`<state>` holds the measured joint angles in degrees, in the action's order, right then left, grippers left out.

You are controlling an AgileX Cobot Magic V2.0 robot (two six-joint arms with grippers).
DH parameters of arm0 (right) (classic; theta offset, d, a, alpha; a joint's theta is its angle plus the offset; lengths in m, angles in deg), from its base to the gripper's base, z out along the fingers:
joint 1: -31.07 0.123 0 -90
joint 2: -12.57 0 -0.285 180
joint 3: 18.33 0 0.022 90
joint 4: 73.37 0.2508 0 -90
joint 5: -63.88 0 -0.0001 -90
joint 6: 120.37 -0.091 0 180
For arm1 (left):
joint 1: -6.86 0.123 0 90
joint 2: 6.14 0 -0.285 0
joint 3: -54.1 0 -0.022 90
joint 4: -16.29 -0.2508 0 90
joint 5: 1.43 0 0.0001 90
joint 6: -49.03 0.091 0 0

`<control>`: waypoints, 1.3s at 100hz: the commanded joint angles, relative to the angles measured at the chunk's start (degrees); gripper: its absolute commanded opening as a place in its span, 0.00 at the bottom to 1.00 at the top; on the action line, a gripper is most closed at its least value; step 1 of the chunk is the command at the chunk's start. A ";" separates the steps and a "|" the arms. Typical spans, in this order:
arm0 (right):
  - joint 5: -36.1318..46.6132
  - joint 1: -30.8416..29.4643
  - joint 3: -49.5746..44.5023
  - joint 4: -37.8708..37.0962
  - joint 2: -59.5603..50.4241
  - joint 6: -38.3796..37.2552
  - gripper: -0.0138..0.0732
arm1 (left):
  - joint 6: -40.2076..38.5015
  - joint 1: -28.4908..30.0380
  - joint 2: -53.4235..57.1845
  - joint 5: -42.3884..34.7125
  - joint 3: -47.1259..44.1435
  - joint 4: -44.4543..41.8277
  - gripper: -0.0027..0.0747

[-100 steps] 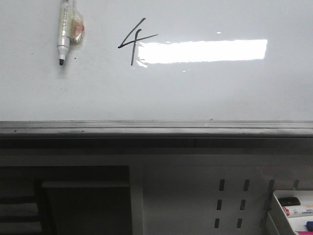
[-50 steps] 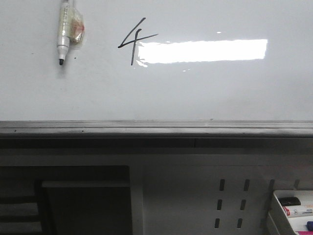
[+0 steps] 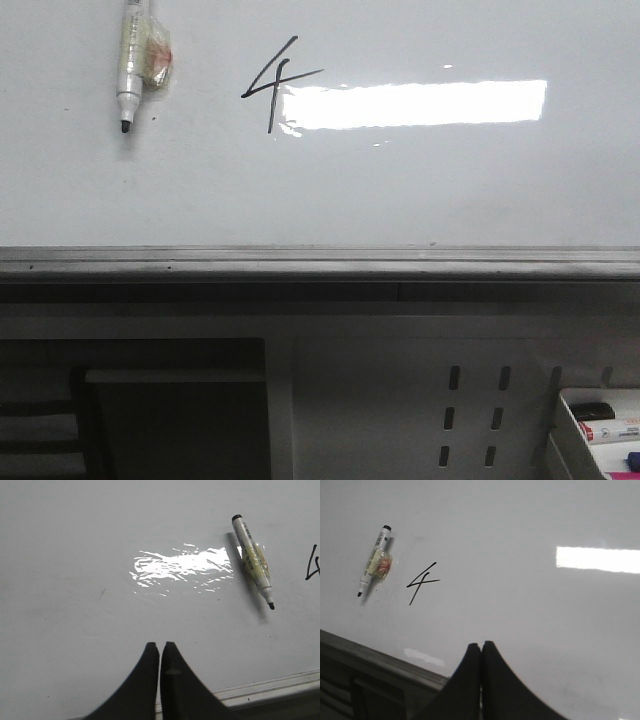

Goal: Write number 4 on whiteboard

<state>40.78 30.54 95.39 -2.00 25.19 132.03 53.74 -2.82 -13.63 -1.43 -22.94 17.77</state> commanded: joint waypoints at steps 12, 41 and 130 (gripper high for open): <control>10.96 -0.31 1.44 -29.94 0.86 -28.87 0.08 | -0.59 -0.46 1.53 -4.76 -1.64 0.49 0.01; 25.05 -0.31 -7.38 -69.09 -1.46 -59.65 0.08 | -0.59 -0.46 1.53 -4.76 -1.64 0.49 0.01; 19.39 -0.31 -12.56 -74.29 -6.54 -60.44 0.08 | -0.59 -0.46 1.53 -4.76 -1.64 0.49 0.01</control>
<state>56.18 30.54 84.04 -75.76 19.90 71.81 53.74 -2.82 -13.63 -1.73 -22.94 17.77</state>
